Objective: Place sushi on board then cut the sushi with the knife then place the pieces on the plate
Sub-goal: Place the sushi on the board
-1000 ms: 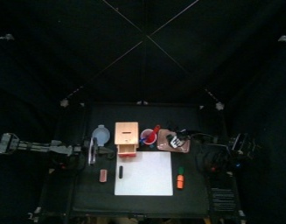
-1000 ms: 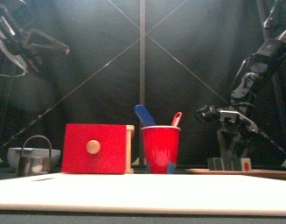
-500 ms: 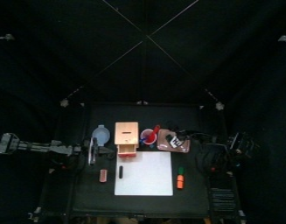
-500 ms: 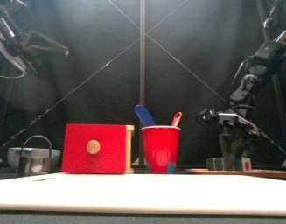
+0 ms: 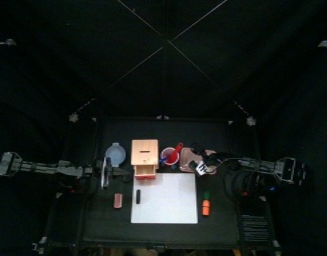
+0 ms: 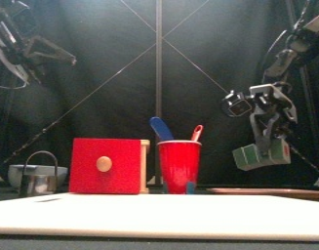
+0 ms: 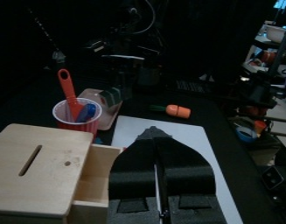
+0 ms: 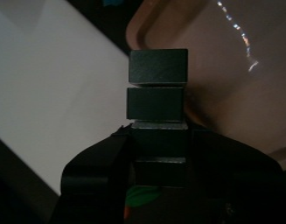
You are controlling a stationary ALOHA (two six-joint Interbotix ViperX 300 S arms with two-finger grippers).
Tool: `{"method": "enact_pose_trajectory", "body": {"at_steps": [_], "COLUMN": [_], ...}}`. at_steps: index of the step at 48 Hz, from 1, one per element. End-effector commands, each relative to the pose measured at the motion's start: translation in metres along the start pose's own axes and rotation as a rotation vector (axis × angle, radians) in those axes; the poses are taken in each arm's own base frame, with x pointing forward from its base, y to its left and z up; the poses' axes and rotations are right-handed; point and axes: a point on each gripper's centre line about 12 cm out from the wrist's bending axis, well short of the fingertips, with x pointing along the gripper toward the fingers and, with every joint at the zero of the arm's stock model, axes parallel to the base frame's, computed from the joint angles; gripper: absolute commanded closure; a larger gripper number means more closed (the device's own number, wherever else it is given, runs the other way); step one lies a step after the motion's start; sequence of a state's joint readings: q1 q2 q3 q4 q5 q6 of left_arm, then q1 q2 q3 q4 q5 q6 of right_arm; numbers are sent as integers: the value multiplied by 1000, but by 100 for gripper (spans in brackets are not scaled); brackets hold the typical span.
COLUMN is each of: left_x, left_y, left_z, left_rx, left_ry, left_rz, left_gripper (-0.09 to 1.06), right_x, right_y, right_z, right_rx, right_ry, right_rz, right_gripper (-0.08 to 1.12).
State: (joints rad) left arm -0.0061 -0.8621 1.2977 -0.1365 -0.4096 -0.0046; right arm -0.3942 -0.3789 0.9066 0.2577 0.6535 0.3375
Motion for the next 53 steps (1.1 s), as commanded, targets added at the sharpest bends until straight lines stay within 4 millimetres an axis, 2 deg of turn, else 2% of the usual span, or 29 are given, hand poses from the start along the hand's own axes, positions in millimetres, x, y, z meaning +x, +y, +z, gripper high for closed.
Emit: {"method": "enact_pose_trajectory", "body": {"at_steps": [1, 7, 20, 31, 53], "left_x": [2, 3, 3, 2, 2], "left_y": [-1, 0, 3, 6, 11], "left_z": [7, 8, 8, 7, 5], "left_rx": [5, 5, 9, 9, 54], "left_ry": [-21, -24, -25, -23, -16], "left_rz": [-2, 5, 17, 32, 47], "left_gripper": [85, 85, 85, 85, 85], "right_x": [-10, -7, 8, 27, 57], "right_y": [18, 34, 63, 82, 144], "right_z": [-11, -25, -34, -35, -34], "right_rx": [40, 134, 325, 415, 493], "right_ry": [-4, 15, -18, -22, -41], "right_rz": [48, 76, 106, 44, -15], "right_gripper": [29, 29, 29, 29, 29]}}
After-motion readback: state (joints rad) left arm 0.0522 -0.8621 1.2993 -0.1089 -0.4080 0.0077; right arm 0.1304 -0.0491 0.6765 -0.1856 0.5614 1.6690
